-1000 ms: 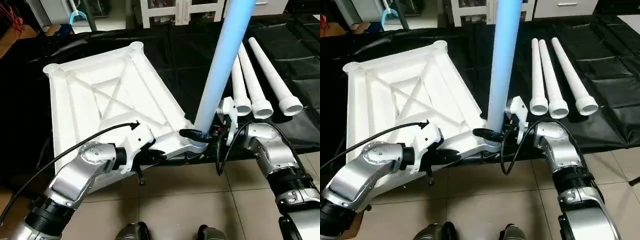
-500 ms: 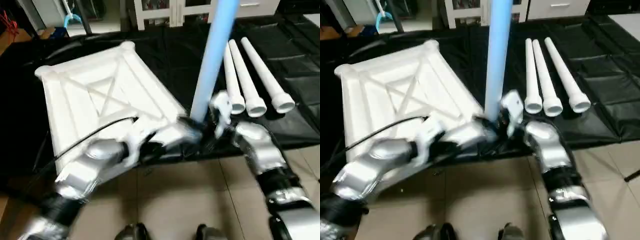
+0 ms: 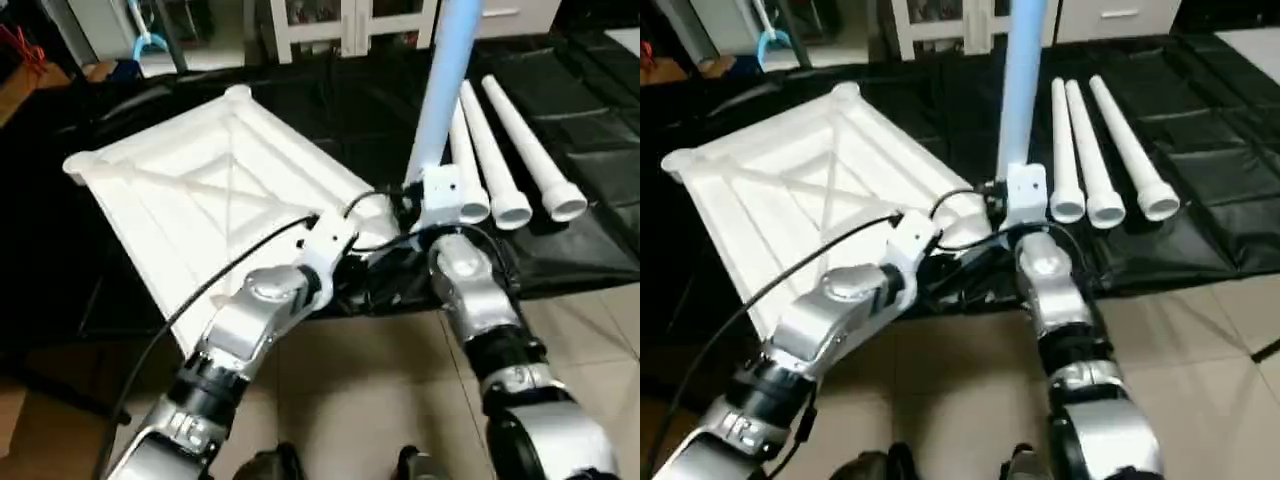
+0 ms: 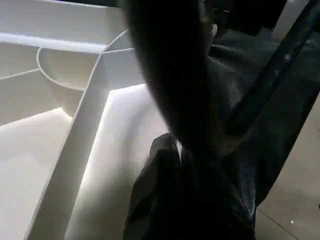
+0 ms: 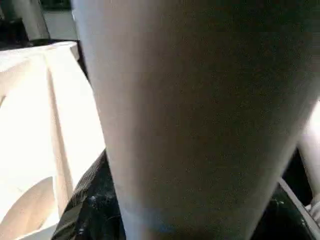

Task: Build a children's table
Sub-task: Rotate leg to tighten

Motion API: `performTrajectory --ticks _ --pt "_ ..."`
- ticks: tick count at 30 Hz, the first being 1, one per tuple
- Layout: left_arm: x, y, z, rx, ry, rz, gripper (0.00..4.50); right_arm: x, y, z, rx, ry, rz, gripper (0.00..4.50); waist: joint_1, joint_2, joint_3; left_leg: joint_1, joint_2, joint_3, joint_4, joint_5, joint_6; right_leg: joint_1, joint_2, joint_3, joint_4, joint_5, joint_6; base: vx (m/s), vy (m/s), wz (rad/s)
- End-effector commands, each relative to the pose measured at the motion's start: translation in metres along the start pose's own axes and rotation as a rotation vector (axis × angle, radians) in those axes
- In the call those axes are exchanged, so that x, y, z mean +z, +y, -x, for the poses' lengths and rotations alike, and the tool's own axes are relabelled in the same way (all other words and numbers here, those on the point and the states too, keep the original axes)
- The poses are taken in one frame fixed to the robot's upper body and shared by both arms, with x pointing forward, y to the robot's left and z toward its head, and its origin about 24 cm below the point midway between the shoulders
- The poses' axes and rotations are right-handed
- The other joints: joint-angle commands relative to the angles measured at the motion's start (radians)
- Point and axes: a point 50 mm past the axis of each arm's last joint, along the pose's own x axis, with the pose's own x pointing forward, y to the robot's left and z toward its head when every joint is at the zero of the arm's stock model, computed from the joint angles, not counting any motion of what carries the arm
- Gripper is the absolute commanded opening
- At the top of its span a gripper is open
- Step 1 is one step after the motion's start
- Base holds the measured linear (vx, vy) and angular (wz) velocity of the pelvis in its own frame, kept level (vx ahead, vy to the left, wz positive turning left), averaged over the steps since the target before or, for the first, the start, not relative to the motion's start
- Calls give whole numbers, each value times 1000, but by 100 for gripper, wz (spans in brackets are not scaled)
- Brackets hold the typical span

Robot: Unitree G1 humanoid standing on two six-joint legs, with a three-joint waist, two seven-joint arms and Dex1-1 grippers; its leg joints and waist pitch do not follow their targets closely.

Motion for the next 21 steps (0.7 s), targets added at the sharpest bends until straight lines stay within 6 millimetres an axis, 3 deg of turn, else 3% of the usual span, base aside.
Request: performTrajectory --ticks 1,3,4,6,7,9,11,12,14,15,17,18,19,21 --pt "-10 28 10 171 29 -3 0 -15 25 8 150 12 -128 191 -2 -16 -58 38 52 -35 -77 -474 3 14 -14 10 -65 -377 -119 0 0 0" --pt "-14 28 12 137 39 -20 0 -9 25 9 215 -24 -154 191 -2 -17 -59 32 52 -32 -76 -439 21 19 -15 9 -61 -340 -138 0 0 0" --pt "-16 27 14 110 45 -34 0 -5 23 10 241 -47 -150 261 -1 -16 -60 32 53 -31 -75 -431 26 20 -16 10 -61 -335 -142 0 0 0" --pt "-20 23 18 40 57 -71 0 1 18 12 285 -82 -141 265 -1 -18 -62 29 54 -29 -72 -391 50 24 -20 12 -58 -306 -160 0 0 0" --pt "-24 20 23 -20 70 -95 0 7 12 13 322 -105 -120 265 -4 -18 -63 20 53 -33 -72 -377 60 34 -22 9 -55 -317 -159 0 0 0" --pt "-28 17 29 -88 83 -112 0 12 6 15 373 -116 -110 304 -7 -16 -67 13 54 -36 -70 -334 66 39 -23 7 -48 -298 -164 0 0 0" --pt "-30 15 34 -121 92 -118 0 15 3 17 410 -118 -107 313 -12 -13 -67 20 57 -32 -67 -332 66 32 -19 6 -47 -285 -186 0 0 0" --pt "-32 14 40 -169 101 -131 0 18 -1 20 473 -109 -93 323 -9 -12 -68 29 58 -28 -64 -339 63 26 -17 9 -48 -279 -200 53 -11 0" --pt "-36 13 51 -250 125 -155 0 19 -10 27 592 -61 -23 344 -6 -12 -72 28 58 -28 -59 -303 73 32 -14 8 -38 -223 -218 62 -9 1" --pt "-37 12 56 -290 128 -167 0 19 -15 31 644 -35 16 350 -4 -9 -72 32 58 -22 -54 -272 87 26 -11 11 -34 -175 -233 84 -8 4" --pt "-39 11 63 -338 133 -174 0 18 -23 39 726 12 72 350 3 -14 -76 36 58 -19 -45 -244 102 24 -11 14 -26 -137 -254 84 -9 4" --pt "-39 11 64 -344 135 -176 0 18 -24 40 740 21 79 350 4 -15 -80 33 57 -20 -41 -219 107 31 -12 12 -19 -107 -263 85 -3 1" --pt "-40 11 66 -354 138 -180 0 18 -28 42 769 41 91 350 9 -11 -87 33 55 -18 -30 -110 145 34 -7 11 -3 25 -288 85 -3 1" --pt "-43 9 71 -401 155 -182 0 18 -38 46 811 83 89 350 13 -13 -95 33 51 -16 -17 -22 182 38 -5 9 9 131 -311 63 9 0"
